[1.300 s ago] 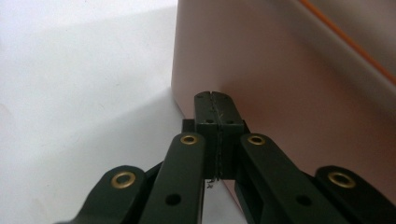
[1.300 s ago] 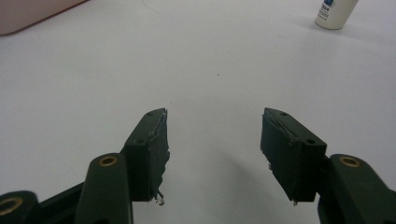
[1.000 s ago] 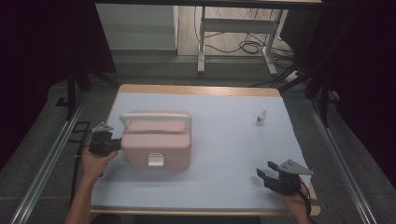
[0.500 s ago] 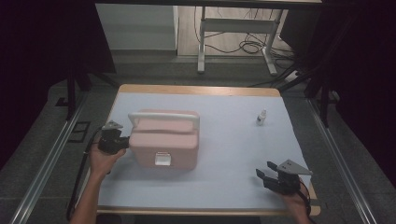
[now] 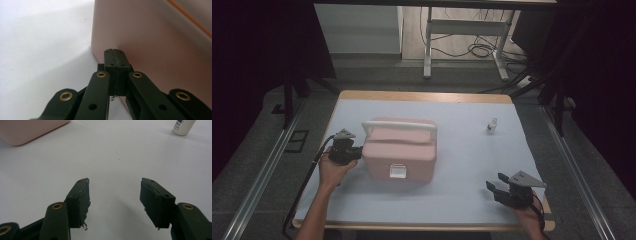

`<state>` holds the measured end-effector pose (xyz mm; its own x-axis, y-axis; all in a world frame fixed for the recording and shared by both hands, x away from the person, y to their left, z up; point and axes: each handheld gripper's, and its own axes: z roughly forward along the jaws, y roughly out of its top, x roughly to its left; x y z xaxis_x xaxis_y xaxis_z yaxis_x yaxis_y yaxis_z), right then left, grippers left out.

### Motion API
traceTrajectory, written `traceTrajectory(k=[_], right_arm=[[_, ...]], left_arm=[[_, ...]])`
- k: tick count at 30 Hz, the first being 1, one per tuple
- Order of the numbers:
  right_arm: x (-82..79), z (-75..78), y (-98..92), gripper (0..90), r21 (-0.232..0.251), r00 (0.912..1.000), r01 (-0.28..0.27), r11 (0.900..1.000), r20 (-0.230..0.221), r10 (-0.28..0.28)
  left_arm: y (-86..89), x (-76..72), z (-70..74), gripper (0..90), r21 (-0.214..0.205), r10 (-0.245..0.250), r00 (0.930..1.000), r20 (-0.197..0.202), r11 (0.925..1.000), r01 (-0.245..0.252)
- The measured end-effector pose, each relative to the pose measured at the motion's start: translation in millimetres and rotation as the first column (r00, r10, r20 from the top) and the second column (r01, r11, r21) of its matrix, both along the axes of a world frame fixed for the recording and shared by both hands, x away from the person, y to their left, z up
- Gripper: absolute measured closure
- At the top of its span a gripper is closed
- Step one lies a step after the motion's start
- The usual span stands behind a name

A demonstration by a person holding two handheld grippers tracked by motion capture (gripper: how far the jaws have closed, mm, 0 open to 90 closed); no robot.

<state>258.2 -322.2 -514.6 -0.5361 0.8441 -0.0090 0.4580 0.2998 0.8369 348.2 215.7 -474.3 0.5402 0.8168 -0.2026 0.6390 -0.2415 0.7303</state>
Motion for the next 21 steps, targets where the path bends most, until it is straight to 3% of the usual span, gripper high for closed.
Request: traceTrajectory(k=[21], right_arm=[[-0.1,0.0,-0.3,40.6,-0.001,1.0,0.001,1.0,0.0,-0.001]], left_arm=[[-41.8,-2.9,0.8,90.0,0.006,-0.106,0.9944,0.008,0.9944,0.105]])
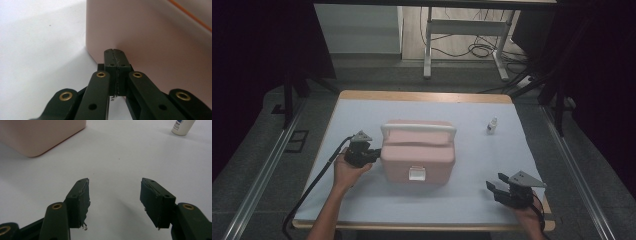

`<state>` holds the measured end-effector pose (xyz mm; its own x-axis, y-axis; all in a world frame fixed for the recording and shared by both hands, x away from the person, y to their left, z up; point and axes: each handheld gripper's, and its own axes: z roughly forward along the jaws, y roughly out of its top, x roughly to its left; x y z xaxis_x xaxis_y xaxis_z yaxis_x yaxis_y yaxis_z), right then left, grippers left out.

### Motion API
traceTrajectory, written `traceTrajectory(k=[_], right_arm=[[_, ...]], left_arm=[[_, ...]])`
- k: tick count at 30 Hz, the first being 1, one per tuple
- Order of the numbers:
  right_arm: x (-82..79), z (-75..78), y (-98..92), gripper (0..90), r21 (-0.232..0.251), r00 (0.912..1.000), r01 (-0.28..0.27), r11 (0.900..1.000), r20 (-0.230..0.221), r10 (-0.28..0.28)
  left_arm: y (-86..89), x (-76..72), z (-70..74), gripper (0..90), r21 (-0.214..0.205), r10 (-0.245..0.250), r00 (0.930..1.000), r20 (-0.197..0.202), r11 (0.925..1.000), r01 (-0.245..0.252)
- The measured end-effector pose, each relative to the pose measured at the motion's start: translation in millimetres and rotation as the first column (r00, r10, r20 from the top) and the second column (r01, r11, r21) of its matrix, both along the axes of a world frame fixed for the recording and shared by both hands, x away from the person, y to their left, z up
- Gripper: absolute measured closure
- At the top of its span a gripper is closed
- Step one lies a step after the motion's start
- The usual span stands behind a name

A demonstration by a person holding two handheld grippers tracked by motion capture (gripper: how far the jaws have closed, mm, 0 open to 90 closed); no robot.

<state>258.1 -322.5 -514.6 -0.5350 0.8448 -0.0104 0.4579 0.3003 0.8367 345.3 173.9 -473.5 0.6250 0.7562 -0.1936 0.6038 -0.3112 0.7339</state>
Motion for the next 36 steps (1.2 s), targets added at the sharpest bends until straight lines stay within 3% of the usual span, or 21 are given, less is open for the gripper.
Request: traceTrajectory(k=[8,12,21,24,27,31,36], right_arm=[[-0.3,0.1,-1.0,39.8,0.005,1.0,0.005,1.0,0.003,-0.005],[-0.4,0.4,-1.5,38.8,0.022,0.9999,0.014,0.9997,0.006,-0.014],[-0.4,1.8,1.5,38.8,0.035,0.9996,0.028,0.999,0.001,-0.028],[0.7,3.0,2.1,39.7,0.051,0.9991,0.032,0.9982,-0.028,-0.031],[1.8,4.9,3.3,39.9,0.033,0.9987,0.023,0.9992,-0.047,-0.022],[3.6,8.8,6.8,39.0,0.027,0.9962,0.019,0.9995,-0.085,-0.016],[8.5,19.1,10.9,38.2,0.002,0.9907,0.034,0.9994,-0.132,-0.034]], left_arm=[[3.3,-2.4,1.2,82.7,-0.013,0.014,0.9996,0.024,0.9998,-0.014],[7.8,-9.9,-1.8,74.6,0.012,0.033,0.9974,0.064,0.9994,-0.033],[16.5,-31.9,-9.9,54.9,0.06,0.042,0.9949,0.091,0.9971,-0.048],[17.2,-37.2,-14.6,48.5,0.065,0.025,0.9967,0.077,0.9974,-0.03],[14.3,-38.1,-19.3,43.3,0.125,-0.018,0.9977,0.065,0.9921,0.01],[14.1,-43.8,-20.9,42.4,0.208,-0.016,0.9959,0.089,0.978,-0.003],[19.9,-48.7,-18.0,42.8,0.18,-0.007,0.9954,0.095,0.9836,-0.01]])
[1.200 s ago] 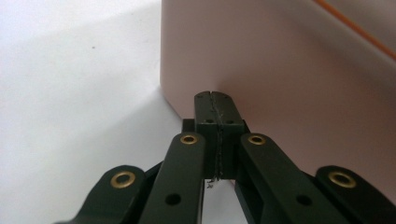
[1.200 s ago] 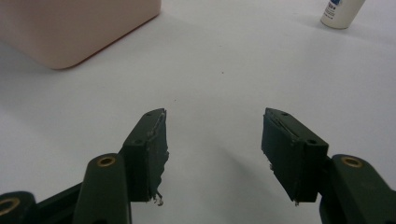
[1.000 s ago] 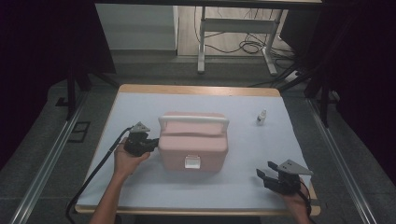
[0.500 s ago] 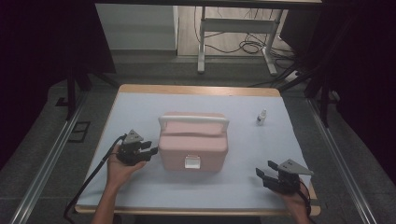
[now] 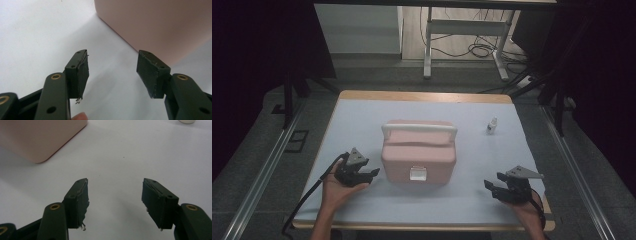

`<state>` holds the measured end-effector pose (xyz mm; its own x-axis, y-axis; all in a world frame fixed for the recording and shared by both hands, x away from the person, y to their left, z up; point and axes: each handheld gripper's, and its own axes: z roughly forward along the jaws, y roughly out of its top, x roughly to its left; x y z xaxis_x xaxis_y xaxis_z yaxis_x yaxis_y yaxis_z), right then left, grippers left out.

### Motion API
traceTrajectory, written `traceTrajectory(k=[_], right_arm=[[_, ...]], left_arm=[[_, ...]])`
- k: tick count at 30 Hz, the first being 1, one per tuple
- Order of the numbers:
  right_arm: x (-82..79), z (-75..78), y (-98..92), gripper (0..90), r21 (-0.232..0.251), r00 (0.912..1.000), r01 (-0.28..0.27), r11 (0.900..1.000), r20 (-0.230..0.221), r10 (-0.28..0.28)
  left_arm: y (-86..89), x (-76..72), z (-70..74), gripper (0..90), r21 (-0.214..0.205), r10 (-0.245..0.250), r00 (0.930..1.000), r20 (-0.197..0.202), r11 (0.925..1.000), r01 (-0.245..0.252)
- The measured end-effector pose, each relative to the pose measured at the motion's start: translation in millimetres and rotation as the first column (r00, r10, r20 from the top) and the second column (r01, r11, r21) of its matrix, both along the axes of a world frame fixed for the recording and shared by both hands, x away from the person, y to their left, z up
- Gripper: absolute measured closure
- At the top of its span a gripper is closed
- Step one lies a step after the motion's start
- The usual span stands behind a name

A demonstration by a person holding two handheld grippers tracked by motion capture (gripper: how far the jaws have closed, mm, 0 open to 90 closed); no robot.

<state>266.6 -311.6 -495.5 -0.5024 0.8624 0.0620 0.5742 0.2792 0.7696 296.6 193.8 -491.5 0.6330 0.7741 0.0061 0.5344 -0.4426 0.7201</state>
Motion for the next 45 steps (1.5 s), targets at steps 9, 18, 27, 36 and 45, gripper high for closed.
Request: traceTrajectory(k=[9,18,27,36,45], right_arm=[[15.2,31.8,8.6,38.6,-0.083,0.9992,-0.008,0.9965,-0.039,0.005],[38.5,65.3,11.5,40.8,-0.117,0.9962,-0.022,0.9929,-0.086,0.012],[64.1,85.7,14.4,41.0,-0.157,0.9907,-0.024,0.9873,-0.136,0.003],[90.8,100.2,9.5,41.4,-0.161,0.982,0.01,0.987,-0.185,-0.04],[116.9,113.1,15.0,41.4,-0.207,0.9702,0.02,0.9781,-0.232,-0.069]], left_arm=[[5.9,-1.5,3.2,41.3,-0.038,0.004,0.9999,0.012,0.9993,-0.004],[3.5,0.0,1.6,41.3,-0.025,-0.01,0.9999,0.005,0.9996,0.01],[2.3,1.4,1.0,41.0,-0.035,-0.006,1.0,-0.001,0.9994,0.006],[2.1,0.7,1.0,40.7,-0.011,0.002,1.0,-0.006,0.9999,-0.002],[2.0,0.3,1.5,40.2,-0.019,0.009,0.9999,-0.005,0.9998,-0.009]])
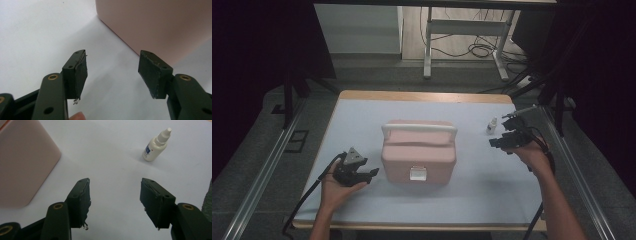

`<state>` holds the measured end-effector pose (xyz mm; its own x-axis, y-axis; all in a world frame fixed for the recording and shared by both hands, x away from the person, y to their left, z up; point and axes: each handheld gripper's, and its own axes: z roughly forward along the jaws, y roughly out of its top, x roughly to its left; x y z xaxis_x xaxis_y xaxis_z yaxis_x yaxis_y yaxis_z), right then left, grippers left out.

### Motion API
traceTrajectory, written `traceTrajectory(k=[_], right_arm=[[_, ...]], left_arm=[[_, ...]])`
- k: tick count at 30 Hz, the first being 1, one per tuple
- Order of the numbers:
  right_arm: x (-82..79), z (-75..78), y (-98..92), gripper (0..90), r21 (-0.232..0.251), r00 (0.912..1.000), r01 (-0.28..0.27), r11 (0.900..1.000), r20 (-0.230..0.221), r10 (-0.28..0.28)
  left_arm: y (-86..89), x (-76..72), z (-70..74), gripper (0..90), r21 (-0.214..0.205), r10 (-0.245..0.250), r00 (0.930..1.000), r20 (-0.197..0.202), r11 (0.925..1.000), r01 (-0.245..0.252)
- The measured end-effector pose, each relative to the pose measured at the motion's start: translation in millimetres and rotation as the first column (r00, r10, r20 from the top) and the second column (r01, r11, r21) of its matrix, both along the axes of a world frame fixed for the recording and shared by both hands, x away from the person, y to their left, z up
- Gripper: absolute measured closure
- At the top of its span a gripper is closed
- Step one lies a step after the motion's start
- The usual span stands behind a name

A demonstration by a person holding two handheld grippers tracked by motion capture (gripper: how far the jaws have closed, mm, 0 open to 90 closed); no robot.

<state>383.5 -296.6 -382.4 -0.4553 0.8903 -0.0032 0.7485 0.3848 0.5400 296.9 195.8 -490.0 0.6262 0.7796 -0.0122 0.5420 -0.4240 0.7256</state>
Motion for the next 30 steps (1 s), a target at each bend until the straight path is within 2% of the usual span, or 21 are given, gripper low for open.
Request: traceTrajectory(k=[8,13,18,30], right_arm=[[25.9,-4.3,-0.7,42.4,-0.022,0.9982,0.041,0.9989,-0.043,-0.042],[40.8,-11.7,-1.1,43.4,-0.031,0.9955,0.065,0.9974,-0.067,-0.067],[53.9,-19.9,-4.4,43.9,-0.038,0.9914,0.093,0.9949,-0.089,-0.096],[69.0,-20.7,-6.1,44.2,-0.029,0.9892,0.117,0.9928,-0.086,-0.119]], left_arm=[[-2.2,0.4,-2.5,40.1,0.008,-0.007,0.9999,-0.012,0.9999,0.007],[-2.4,0.1,-1.8,40.0,-0.013,-0.013,0.9999,-0.011,0.9998,0.013],[-3.0,0.6,-2.9,40.0,-0.004,-0.012,0.9998,-0.014,0.9999,0.012],[-6.2,1.2,-5.1,39.7,-0.003,-0.027,0.9994,-0.023,0.9996,0.027]])
